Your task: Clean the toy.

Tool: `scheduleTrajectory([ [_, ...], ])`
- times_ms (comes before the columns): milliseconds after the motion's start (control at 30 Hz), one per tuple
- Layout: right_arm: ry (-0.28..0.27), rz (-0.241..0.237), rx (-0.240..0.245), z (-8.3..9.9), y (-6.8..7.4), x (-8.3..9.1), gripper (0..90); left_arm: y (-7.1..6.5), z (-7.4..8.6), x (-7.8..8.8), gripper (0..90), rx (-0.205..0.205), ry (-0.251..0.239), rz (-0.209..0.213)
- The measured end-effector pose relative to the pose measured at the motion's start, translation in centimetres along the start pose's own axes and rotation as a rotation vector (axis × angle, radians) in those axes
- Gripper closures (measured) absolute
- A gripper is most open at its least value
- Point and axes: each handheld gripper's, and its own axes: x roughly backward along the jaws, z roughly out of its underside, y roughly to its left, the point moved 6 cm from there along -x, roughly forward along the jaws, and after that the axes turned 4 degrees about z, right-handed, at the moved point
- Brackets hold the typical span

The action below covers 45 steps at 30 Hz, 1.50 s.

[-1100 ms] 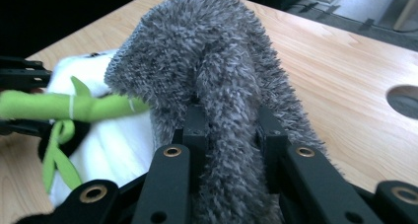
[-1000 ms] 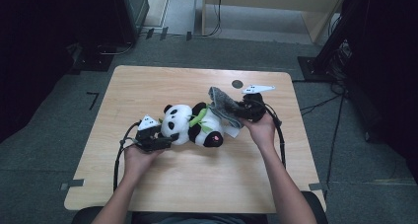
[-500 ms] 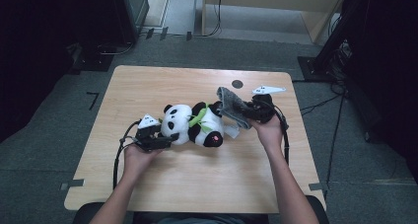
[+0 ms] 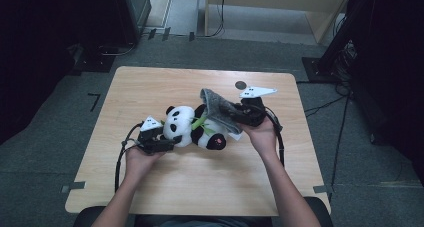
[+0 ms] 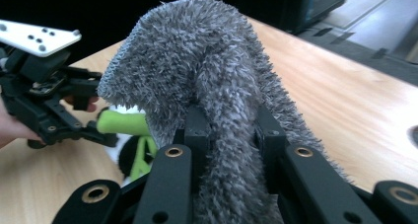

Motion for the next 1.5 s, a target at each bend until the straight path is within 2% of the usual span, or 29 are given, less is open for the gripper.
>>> scheduleTrajectory([
  [33, 0.014, -0.026, 0.006, 0.2, 0.7, -0.9, 74.6, 0.0, 0.0, 0.0, 26.6, 0.005, 0.003, -0.002],
  [133, 0.029, -0.037, 0.020, 0.4, 1.3, -1.6, 74.5, -0.1, 0.1, 0.0, 26.6, 0.001, -0.005, -0.009],
  [167, 0.048, -0.054, 0.035, 0.8, 1.8, -2.5, 74.2, 0.0, 0.2, 0.0, 26.6, 0.004, -0.008, -0.011],
  [300, 0.086, -0.055, 0.065, 1.7, 2.2, -3.7, 74.2, -0.1, 0.2, 0.0, 26.5, 0.005, -0.016, -0.018],
  [433, 0.096, -0.079, 0.036, 2.8, 1.9, -4.7, 74.0, 0.0, 0.2, -0.1, 26.4, 0.001, -0.016, -0.021],
  [567, 0.093, -0.099, 0.003, 3.2, 1.4, -4.7, 73.9, 0.0, 0.2, -0.1, 25.5, -0.006, -0.023, -0.022],
  [700, 0.083, -0.090, 0.021, 3.6, 1.4, -4.5, 74.0, -0.1, 0.3, -0.1, 25.6, -0.020, -0.016, -0.027],
  [900, 0.088, -0.076, 0.028, 4.3, 1.2, -3.9, 74.0, -0.1, 0.3, -0.1, 25.7, -0.007, -0.007, -0.027],
  [1033, 0.090, -0.066, 0.002, 5.3, 0.5, -3.2, 74.2, -0.1, 0.3, -0.1, 25.4, -0.003, -0.010, -0.025],
  [1267, 0.091, -0.057, -0.017, 6.2, -0.2, -2.8, 74.3, -0.1, 0.3, -0.1, 25.0, 0.000, -0.009, -0.025],
  [1500, 0.116, -0.042, -0.050, 7.5, -1.2, -2.4, 74.3, 0.0, 0.3, -0.1, 24.5, 0.003, -0.015, -0.019],
])
